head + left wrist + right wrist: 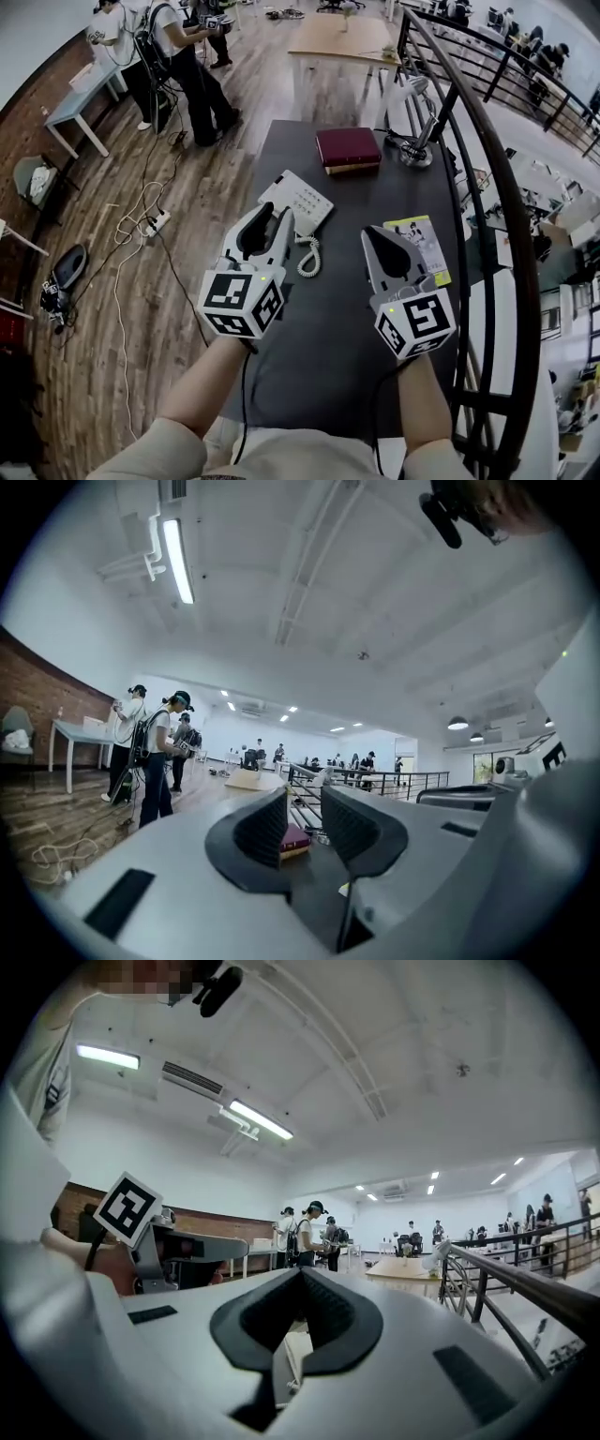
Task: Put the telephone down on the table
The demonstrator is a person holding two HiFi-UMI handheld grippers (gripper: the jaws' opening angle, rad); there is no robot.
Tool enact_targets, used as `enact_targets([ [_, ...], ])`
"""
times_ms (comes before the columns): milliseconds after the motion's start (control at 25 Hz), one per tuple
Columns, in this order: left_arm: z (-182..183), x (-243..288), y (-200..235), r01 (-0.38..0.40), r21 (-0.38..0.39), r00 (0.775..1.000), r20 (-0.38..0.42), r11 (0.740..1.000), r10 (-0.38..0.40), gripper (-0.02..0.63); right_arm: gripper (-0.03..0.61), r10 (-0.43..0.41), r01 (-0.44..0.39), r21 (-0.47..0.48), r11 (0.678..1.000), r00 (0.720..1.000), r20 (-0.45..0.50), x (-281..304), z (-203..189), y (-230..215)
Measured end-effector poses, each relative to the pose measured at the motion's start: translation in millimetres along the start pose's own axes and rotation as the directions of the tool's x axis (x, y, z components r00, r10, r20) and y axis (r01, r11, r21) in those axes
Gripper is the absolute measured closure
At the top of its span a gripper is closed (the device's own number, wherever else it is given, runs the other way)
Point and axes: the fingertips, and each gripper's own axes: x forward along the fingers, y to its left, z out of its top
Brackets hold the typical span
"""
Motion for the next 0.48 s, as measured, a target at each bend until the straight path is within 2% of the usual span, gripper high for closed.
enact_targets([
  [80, 6, -16, -4, -0.006, -0.031, 1.000, 0.015, 1.000, 0.006, 0.530, 0.577, 0.027, -0.027, 0.006, 1.000, 0.999, 0.029, -13, 12, 10],
  [160, 10, -30, -10, -0.010, -0.018, 0.999, 0.030, 1.000, 0.010, 0.574, 0.577, 0.058, -0.060, 0.038, 0.997, 0.997, 0.044, -26, 17, 18],
  [280, 11, -48, -25, 0.003, 0.024, 0.999, 0.038, 1.000, -0.003, 0.583, 0.577, 0.074, -0.075, 0.043, 0.996, 0.997, 0.034, -42, 18, 25],
  [480, 0, -76, -49, 0.053, 0.033, 0.998, 0.016, 0.998, -0.053, 0.596, 0.577, 0.056, -0.056, 0.036, 0.998, 0.998, 0.023, -66, 6, 36],
])
